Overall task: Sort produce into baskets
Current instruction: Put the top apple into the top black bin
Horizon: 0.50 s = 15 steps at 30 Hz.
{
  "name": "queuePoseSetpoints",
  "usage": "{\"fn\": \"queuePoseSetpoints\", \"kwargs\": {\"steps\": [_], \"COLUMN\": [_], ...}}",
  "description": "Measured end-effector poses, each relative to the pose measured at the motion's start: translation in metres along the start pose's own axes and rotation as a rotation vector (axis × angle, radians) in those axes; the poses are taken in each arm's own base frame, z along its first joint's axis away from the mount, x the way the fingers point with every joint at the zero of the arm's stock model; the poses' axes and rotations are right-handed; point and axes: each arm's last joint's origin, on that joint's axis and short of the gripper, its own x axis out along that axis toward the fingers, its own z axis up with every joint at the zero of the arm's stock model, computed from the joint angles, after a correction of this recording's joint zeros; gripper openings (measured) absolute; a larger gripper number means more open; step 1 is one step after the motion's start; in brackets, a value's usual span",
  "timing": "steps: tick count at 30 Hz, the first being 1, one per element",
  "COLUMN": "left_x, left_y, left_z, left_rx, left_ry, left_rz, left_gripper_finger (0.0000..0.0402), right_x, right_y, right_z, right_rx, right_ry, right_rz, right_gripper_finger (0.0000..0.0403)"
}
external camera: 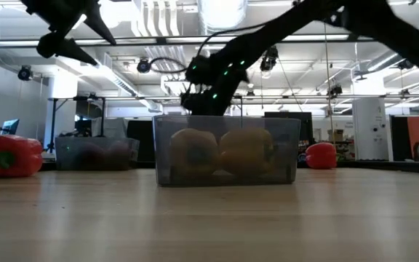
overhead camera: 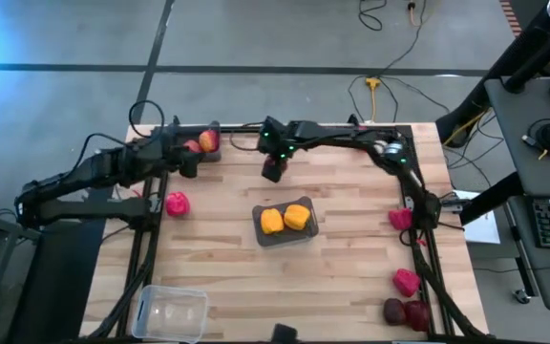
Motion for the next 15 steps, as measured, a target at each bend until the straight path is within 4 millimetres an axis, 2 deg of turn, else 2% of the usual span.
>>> {"fn": "queuePoseSetpoints", "kwargs": {"steps": [4,9,15], "left_x": [0.001,0.0,-0.001], "left_y": [0.002,0.004,0.006], "left_z": [-0.002,-0.004,-0.009], "left_rx": [0.057,0.167,0.294], "left_ry": [0.022,0.048,0.146], "left_rz": [0.024,0.034,0.005], "left_gripper_finger": [0.0335,0.0342,0.0372], "right_x": [0.019,0.028,0.019], "right_y": [0.003,0.011,0.016], "right_z": [0.013,0.025,0.036], "right_rx": [-0.01,-0.006,0.104], "right_ry": [0.008,0.041,0.1], "right_rz": [0.05,0.065,0.056], "right_gripper_finger": [0.0315,0.0327,0.0387]}}
